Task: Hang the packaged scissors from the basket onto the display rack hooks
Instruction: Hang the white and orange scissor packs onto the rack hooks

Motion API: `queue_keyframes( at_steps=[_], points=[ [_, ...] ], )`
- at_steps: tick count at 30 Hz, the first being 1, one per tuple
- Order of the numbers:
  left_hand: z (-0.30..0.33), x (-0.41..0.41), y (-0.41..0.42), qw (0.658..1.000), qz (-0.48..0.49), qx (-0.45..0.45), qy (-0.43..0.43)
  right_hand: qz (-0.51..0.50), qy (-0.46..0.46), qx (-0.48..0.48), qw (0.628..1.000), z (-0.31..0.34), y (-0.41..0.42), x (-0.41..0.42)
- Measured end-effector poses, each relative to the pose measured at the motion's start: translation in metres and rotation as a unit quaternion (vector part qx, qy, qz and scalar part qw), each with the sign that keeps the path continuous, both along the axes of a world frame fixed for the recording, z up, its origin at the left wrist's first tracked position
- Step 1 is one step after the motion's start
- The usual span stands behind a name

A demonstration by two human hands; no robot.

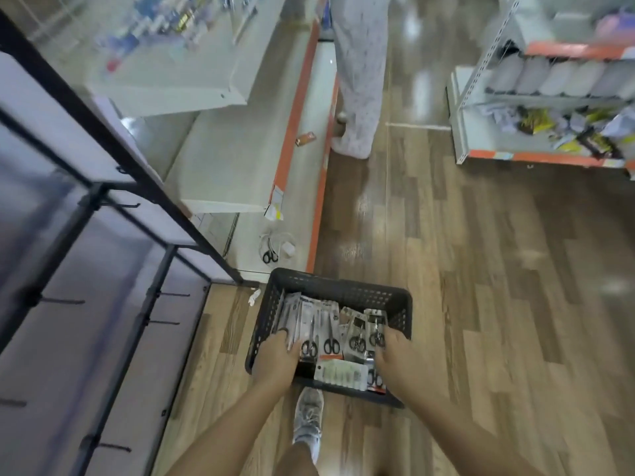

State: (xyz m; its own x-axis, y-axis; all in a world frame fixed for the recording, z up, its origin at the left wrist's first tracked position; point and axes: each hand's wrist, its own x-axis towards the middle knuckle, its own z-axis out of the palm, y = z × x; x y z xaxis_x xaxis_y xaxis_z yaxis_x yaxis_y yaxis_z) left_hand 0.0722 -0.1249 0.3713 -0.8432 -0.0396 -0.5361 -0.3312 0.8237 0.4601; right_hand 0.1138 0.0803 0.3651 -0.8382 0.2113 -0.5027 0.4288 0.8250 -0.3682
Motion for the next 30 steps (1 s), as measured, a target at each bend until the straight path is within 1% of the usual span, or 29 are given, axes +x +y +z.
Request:
queue_keyframes(
  at_steps=[3, 6, 10, 13, 18, 22, 25, 27, 29, 30],
  points=[
    [-0.052, -0.029, -0.021, 1.000, 0.012, -0.014, -0.024, -0.011, -0.036, -0.011, 0.999, -0.045, -0.013, -0.015],
    [-0.104, -0.044, -0.027, 0.997, 0.046, -0.004, -0.056, -0.052, -0.074, -0.035, 0.995, -0.103, -0.017, -0.016],
    [-0.188, -0.049, -0.022, 0.994, 0.044, -0.011, -0.097, -0.017, -0.130, 0.007, 0.991, -0.193, -0.013, -0.017],
    [-0.261, -0.055, -0.010, 0.995, 0.037, -0.034, -0.081, 0.009, -0.140, 0.020, 0.990, -0.267, -0.013, -0.025],
    [-0.389, -0.067, 0.011, 0.991, -0.025, -0.097, -0.084, 0.025, -0.132, -0.010, 0.991, -0.396, -0.020, -0.048],
    [-0.476, -0.087, 0.017, 0.987, -0.050, -0.140, -0.055, 0.032, -0.097, -0.041, 0.994, -0.487, -0.026, -0.076],
    [-0.517, -0.103, 0.021, 0.984, -0.049, -0.170, -0.024, 0.003, -0.063, -0.077, 0.995, -0.546, -0.029, -0.101],
    [-0.535, -0.109, 0.028, 0.975, -0.056, -0.216, 0.008, -0.016, -0.045, -0.087, 0.995, -0.574, -0.032, -0.117],
    [-0.549, -0.110, 0.036, 0.963, -0.073, -0.257, 0.029, -0.030, -0.031, -0.084, 0.996, -0.594, -0.033, -0.128],
    [-0.554, -0.111, 0.041, 0.960, -0.075, -0.266, 0.035, -0.035, -0.033, -0.067, 0.997, -0.600, -0.033, -0.132]
  ],
)
